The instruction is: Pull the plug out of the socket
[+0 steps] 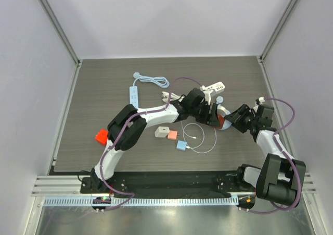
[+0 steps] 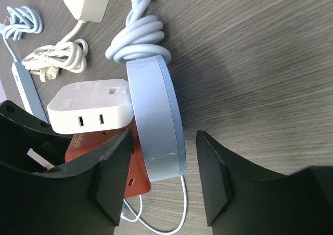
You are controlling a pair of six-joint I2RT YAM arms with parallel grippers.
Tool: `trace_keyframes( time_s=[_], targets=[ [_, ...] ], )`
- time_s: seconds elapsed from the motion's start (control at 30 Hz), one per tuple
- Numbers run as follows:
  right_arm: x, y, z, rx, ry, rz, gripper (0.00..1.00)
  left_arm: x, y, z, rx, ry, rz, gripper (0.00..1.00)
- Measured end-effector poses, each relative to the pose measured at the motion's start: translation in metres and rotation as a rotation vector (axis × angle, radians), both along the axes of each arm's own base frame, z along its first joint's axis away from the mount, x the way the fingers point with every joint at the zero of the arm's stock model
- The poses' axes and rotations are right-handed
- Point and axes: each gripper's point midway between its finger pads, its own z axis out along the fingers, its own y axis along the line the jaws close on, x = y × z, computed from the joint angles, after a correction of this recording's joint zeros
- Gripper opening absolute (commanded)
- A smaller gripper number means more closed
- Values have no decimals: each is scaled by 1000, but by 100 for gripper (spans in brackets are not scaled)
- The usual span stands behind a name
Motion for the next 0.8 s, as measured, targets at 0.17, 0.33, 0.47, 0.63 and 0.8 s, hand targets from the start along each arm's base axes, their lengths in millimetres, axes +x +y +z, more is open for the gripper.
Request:
trace_keyframes(
  time_s=[0.17, 0.33, 0.47, 0.63, 0.8],
  targets=[
    [3, 1, -2, 2, -23, 8, 39, 0, 0, 0, -2, 5, -3, 0],
    [4, 3, -3, 12, -43, 22, 15, 2, 2, 2, -10, 29, 5, 12],
    [3, 3, -2, 8, -57, 22, 1, 4, 3, 3, -12, 45, 16, 40],
    [0, 3, -2, -2, -70, 15, 1, 3, 4, 3, -12, 53, 21, 56],
    [1, 3, -1, -2, -81, 16, 1, 3, 3, 4, 6, 59, 31, 62]
  ],
)
